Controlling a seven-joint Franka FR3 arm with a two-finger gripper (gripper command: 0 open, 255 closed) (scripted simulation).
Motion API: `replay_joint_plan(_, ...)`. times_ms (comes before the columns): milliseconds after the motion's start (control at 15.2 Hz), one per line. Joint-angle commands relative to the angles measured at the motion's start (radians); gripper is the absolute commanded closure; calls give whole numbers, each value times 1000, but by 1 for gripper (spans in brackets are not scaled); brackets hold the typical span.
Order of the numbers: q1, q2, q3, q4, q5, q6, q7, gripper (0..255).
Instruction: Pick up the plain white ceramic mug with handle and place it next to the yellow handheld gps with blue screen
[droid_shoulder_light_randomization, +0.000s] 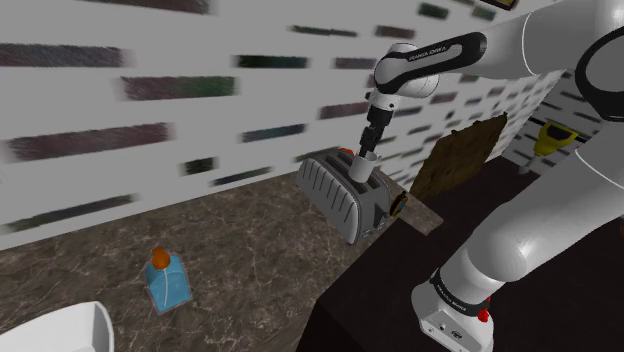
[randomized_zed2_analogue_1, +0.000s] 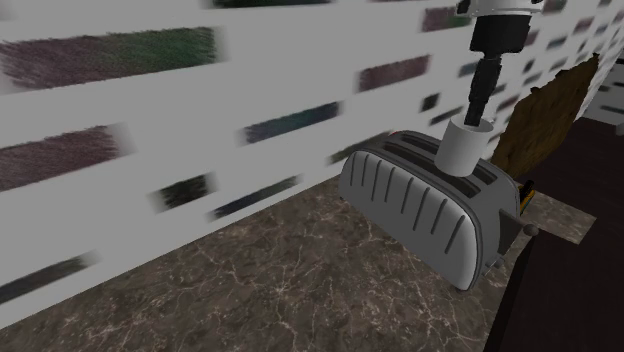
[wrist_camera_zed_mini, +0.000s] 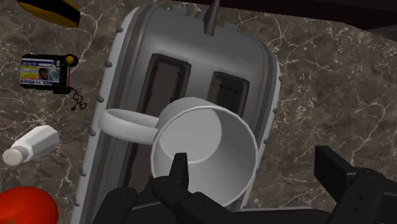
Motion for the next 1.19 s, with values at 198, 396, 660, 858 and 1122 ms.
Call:
replay_joint_plan(198, 10, 14, 90, -63, -174, 113, 372, 0)
replay_joint_plan(396, 9, 33, 87, -87, -175, 156, 372, 0)
replay_joint_plan(660, 8, 43, 86, -99, -175, 178, 372, 0)
replay_joint_plan(858, 8, 43, 86, -99, -175, 178, 372, 0)
replay_joint_plan(1122, 8, 43, 86, -99, -175, 178, 372, 255)
